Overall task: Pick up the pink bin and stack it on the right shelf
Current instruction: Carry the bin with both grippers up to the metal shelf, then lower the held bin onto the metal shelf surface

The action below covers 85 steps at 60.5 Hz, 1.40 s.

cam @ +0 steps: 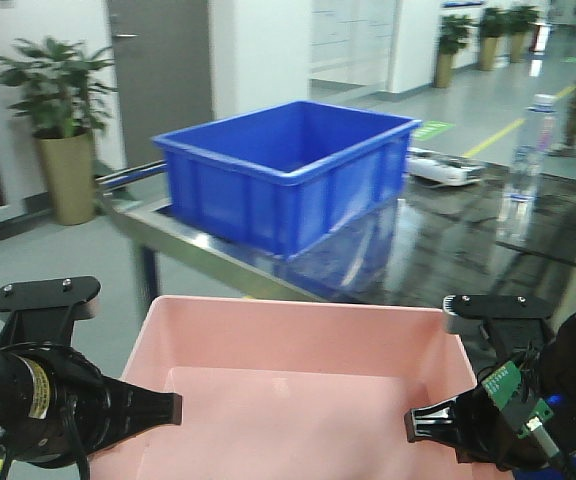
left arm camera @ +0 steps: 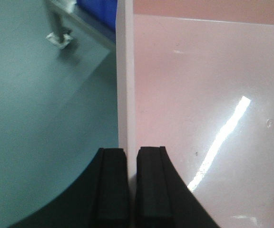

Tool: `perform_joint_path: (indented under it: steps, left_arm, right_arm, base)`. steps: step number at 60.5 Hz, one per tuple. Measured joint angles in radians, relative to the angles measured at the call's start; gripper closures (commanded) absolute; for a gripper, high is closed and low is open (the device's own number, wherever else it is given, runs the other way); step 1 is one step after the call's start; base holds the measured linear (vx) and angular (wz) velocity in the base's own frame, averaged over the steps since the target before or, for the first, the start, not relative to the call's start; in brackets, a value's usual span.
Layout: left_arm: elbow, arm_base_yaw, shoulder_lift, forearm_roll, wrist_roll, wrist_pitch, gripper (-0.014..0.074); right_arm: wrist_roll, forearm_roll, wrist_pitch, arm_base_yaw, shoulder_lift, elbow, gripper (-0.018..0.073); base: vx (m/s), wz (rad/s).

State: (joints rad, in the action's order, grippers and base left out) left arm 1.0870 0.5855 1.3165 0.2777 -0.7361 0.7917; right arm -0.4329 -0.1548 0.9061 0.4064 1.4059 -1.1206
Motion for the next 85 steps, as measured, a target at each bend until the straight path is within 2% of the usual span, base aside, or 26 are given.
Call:
perform_joint_path:
  steps: [55,85]
  left_arm:
    - [0.0,0.0,-0.006,0.009,0.0,0.0,0.0453]
    - [0.0,0.0,-0.006,0.004,-0.001,0.0,0.0453]
  right_arm:
    - [0.0,-0.009,-0.018,0.0,-0.012,-0.01,0.0561]
    - [0.0,-0.009,-0.011,0.0,-0.012,-0.008,0.0561]
  base:
    - [0.18,-0.54]
    - [0.13,-0.26]
